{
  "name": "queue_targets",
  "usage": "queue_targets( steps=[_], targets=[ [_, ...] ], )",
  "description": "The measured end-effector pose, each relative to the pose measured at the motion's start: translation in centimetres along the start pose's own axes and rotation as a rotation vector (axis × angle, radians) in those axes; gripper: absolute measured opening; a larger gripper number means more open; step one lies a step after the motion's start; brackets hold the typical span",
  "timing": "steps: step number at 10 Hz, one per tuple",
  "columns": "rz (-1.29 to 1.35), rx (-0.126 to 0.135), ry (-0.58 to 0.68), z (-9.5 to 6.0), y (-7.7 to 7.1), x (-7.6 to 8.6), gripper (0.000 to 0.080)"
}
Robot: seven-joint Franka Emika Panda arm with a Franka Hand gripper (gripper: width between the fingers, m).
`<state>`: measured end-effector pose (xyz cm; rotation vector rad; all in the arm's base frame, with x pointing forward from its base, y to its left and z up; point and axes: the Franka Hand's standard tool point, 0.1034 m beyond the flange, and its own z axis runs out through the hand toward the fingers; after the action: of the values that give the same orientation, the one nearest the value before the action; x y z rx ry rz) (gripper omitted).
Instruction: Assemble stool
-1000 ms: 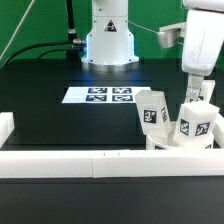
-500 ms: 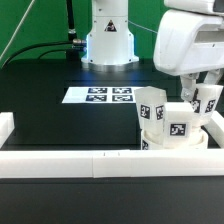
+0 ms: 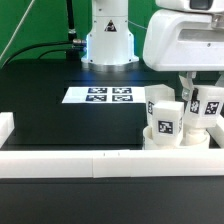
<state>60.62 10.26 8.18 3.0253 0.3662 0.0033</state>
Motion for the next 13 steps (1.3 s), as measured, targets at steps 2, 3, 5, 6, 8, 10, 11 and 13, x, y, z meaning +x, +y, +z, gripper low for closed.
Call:
queue_targets(
  steps=[2,3,5,6,8,10,11,13],
  targets=[
    [0.18,0.001,0.0,0.0,0.1,0.0,0.0337],
    [0.298,0.011,-0.001,0.1,0.4,0.4,0.0337],
    [0.574,0.073,-0.007,0.1,1.3,1.1,0.0337],
    [0.7,0.118,-0.016,0.1,1.7,1.1,0.0337],
    [0.973,0.156,-0.032,0.0,0.9,1.4,0.0337],
    [1.069,0.158,-0.039,0.0,0.9,1.4,0.0337],
    [1.115,0.158,-0.043,0.0,0.9,1.4,0.0337],
    [1.277,0.158,-0.057,0.1,1.0,1.4,0.0337]
  ],
)
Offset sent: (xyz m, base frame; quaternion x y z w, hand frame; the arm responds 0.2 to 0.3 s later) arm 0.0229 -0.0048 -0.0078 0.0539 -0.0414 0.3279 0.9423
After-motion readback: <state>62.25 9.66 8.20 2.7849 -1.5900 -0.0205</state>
